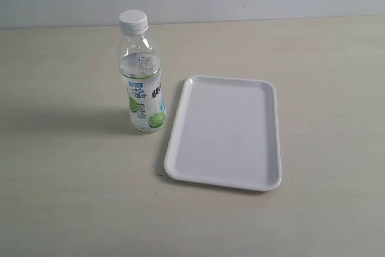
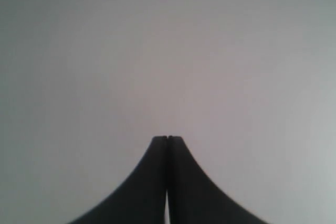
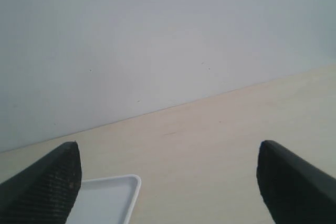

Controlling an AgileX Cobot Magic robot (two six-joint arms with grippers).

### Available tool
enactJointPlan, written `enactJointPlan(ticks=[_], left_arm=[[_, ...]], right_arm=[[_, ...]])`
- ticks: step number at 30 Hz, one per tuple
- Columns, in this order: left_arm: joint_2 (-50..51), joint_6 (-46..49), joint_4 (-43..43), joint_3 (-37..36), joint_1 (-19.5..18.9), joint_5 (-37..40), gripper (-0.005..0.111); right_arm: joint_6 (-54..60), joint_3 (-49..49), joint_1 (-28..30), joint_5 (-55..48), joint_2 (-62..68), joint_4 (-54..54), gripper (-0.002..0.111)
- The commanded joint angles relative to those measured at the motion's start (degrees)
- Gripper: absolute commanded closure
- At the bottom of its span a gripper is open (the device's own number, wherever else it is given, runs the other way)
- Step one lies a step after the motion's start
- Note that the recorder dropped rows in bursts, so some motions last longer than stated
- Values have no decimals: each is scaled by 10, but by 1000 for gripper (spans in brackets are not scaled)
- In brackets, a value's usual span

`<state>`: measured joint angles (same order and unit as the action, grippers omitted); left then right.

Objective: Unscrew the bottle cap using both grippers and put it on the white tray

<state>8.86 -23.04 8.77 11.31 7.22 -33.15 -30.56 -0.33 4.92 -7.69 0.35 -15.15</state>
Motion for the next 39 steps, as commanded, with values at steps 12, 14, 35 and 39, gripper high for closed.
enactJointPlan(ticks=[12, 14, 35, 39], left_arm=[[546, 421, 35, 352, -2, 481, 107], [586, 428, 41, 375, -2, 543, 107], [691, 1337, 867, 232, -94, 824, 107], [723, 1386, 867, 232, -105, 900, 107]], right_arm=[[4, 3, -2, 5, -4, 0, 23], [4, 3, -2, 5, -4, 0, 23], [4, 3, -2, 5, -4, -2, 23], [4, 3, -2, 5, -4, -2, 23]])
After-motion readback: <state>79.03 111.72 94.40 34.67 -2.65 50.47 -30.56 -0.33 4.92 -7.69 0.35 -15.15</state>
